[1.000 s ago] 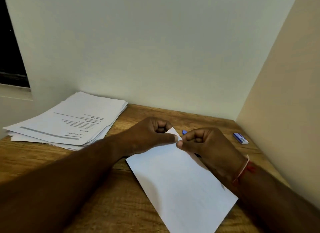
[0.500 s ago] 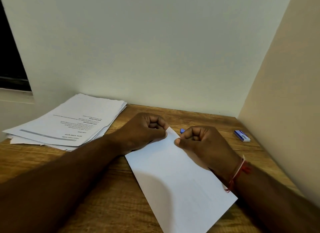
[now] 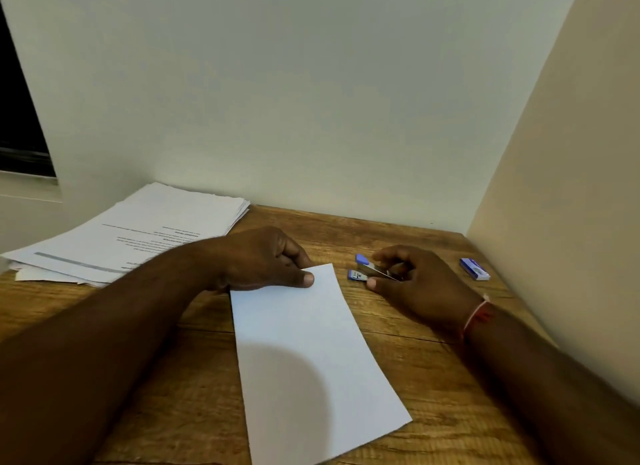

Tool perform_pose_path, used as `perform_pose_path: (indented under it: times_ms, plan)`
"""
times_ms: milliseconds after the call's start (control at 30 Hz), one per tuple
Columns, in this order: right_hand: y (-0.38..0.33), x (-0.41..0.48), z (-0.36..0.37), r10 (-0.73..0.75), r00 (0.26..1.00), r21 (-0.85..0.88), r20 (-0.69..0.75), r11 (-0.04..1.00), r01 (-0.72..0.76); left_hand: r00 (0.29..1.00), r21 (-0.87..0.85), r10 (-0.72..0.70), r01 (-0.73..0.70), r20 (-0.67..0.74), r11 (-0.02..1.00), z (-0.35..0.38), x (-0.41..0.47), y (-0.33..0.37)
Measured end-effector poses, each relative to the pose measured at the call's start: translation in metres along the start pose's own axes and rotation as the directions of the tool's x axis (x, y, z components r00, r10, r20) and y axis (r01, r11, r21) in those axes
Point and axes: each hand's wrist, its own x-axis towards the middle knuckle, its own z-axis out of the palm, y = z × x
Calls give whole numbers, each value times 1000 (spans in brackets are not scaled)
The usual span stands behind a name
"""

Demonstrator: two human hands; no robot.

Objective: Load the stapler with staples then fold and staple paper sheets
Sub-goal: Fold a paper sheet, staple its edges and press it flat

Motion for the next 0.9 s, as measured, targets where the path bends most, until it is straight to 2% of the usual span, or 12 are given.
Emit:
perform_pose_path:
  times_ms: [100, 233, 333, 400, 500, 600, 700, 767, 833, 900]
  plan:
    - [0, 5, 7, -81, 995, -69, -50, 995, 77, 1000, 1, 5, -5, -19, 1000, 2, 1, 0]
    - [0, 0, 5, -153, 988, 49, -30, 987, 154, 997, -13, 15, -16, -80, 1000, 5, 2, 0]
    - [-5, -8, 5, -174, 984, 403, 28, 903, 148, 995, -63, 21, -27, -101, 998, 5, 1, -1]
    - [-10, -12, 6, -220, 975, 502, 36, 848, 172, 994, -73, 18, -26, -109, 997, 4, 1, -3]
    - [-14, -15, 6, -362, 930, 289, -58, 886, 363, 993, 3, 28, -28, -113, 1000, 3, 0, -1]
    - [-25, -25, 1, -485, 858, 129, -169, 852, 507, 994, 156, 59, -44, -94, 987, 6, 0, 2]
    - [-33, -32, 3, -582, 783, 63, -219, 792, 607, 982, 289, 148, -107, -122, 951, 10, 0, 7]
    - [-33, -31, 5, -591, 774, 53, -229, 786, 616, 953, 361, 264, -197, -148, 912, 12, -2, 11]
    - [-31, -29, 7, -578, 782, 50, -234, 796, 603, 935, 311, 322, -264, -152, 913, 13, -6, 17]
    - [-28, -26, 8, -558, 798, 62, -228, 809, 584, 942, 63, 306, -300, -139, 952, 14, -9, 23]
